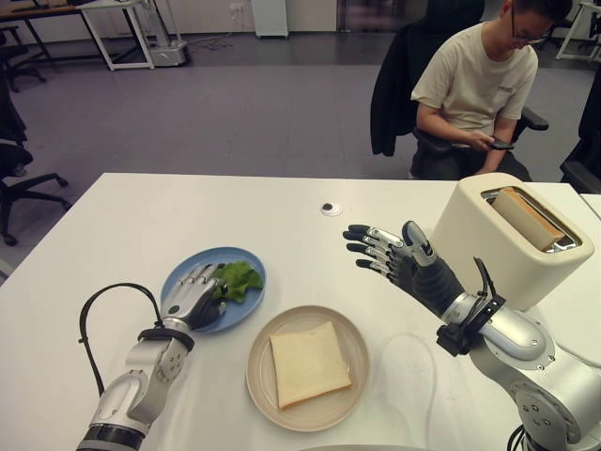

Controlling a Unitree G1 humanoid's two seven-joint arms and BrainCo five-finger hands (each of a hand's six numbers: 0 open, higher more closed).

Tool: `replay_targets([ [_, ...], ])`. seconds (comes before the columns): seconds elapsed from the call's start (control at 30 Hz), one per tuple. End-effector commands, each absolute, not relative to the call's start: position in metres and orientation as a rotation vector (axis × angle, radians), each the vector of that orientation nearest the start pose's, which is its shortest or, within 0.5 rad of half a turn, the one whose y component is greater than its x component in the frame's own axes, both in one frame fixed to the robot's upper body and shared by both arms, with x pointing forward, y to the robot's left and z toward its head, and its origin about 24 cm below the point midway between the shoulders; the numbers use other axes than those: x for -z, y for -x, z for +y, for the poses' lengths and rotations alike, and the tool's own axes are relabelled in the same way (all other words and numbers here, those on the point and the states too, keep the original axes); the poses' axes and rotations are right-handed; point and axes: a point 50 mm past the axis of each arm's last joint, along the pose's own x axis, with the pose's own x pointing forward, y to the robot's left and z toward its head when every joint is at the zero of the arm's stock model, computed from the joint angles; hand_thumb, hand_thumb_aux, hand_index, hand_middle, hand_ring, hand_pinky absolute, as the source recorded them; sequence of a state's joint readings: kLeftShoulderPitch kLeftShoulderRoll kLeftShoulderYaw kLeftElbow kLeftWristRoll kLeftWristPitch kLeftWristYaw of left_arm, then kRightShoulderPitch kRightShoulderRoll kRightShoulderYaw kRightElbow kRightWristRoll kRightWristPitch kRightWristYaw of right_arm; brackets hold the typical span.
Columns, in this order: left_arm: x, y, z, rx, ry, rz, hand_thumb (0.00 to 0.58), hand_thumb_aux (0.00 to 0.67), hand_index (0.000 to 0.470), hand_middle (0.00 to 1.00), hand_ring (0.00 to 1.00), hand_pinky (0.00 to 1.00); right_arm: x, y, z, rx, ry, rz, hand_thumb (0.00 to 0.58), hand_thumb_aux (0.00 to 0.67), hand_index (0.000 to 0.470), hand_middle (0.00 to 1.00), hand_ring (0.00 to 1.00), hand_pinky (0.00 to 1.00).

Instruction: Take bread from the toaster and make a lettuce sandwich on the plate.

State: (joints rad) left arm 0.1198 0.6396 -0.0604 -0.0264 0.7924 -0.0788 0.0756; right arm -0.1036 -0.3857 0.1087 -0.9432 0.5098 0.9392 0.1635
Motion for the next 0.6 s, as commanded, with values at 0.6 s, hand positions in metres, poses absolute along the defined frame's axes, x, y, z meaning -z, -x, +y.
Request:
replay_targets([
  [0.6,-0.087,-0.185,0.146,0.294,-1.241,-0.445,0.580,0.670,0.470,0.00,0.00,0.00,-0.178,-0.215,-0.133,-0.567,0.096,-0.031,0.000,0.000,0.000,0.00,0.00,0.00],
])
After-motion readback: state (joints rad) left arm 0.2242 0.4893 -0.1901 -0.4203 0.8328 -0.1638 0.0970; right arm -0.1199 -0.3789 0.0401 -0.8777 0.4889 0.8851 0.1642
